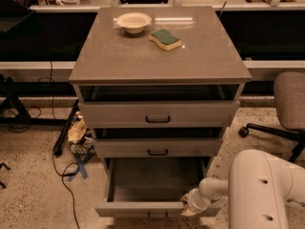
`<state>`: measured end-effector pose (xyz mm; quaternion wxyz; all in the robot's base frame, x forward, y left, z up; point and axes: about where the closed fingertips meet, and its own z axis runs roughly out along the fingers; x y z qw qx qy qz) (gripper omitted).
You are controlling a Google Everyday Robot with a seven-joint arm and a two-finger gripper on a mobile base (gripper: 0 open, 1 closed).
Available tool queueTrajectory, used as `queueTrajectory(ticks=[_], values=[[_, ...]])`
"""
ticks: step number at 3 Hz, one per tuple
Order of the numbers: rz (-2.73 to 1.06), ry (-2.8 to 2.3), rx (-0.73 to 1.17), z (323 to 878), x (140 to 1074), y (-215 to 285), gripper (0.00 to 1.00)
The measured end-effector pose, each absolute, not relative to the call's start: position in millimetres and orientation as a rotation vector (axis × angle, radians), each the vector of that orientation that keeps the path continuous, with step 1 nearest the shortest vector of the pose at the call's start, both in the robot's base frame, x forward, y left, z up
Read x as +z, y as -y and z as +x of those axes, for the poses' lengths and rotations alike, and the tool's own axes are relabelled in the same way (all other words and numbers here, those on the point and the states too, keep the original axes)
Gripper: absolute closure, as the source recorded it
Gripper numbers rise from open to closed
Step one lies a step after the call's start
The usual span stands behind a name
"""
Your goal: Open bottom drawer
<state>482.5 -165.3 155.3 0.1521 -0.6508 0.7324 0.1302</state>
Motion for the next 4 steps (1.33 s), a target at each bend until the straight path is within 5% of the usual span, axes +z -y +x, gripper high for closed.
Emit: queueTrajectory(ticks=[2, 4], values=[[-1.803, -2.127, 0.400, 451.9, 154.8, 170.4, 1.00], [-1.804, -2.128, 0.406, 449.4, 153.3, 168.6, 0.61]])
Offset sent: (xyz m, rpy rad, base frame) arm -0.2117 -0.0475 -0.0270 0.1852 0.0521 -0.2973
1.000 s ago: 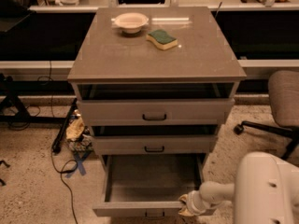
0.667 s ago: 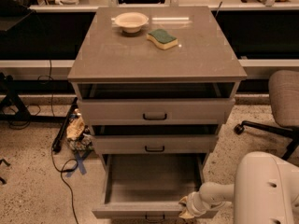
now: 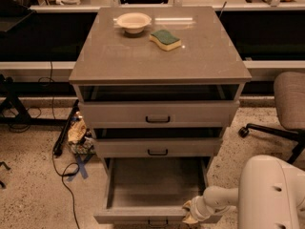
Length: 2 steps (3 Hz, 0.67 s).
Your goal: Open bottom drawer
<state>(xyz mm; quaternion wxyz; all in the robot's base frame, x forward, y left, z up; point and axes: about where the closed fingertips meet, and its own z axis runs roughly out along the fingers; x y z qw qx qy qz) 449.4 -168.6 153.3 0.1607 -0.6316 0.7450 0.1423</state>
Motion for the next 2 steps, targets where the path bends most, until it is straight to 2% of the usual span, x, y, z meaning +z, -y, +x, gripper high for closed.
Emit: queueTrajectory(ticks=[2], values=[[-1.805, -2.128, 0.411, 447.9, 153.0, 167.4, 0.15]])
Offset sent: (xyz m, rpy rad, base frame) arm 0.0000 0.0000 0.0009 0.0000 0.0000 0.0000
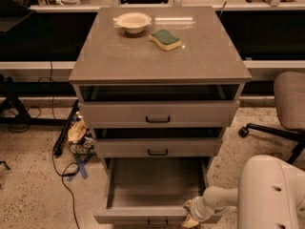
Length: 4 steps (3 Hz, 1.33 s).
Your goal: Open bottom drawer
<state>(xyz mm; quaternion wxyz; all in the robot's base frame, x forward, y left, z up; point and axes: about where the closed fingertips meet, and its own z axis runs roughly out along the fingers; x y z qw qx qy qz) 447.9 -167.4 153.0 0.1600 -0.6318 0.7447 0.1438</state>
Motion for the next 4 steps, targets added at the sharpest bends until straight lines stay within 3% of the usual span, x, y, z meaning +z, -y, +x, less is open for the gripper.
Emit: queueTrajectory(ticks=[1, 3, 4], values=[[-1.795, -2.110, 0.420, 447, 158, 167, 0.00], [-1.747, -1.983, 0.354, 451, 219, 190, 0.00], [-1.668, -1.954, 0.237, 449, 271, 237, 0.00]])
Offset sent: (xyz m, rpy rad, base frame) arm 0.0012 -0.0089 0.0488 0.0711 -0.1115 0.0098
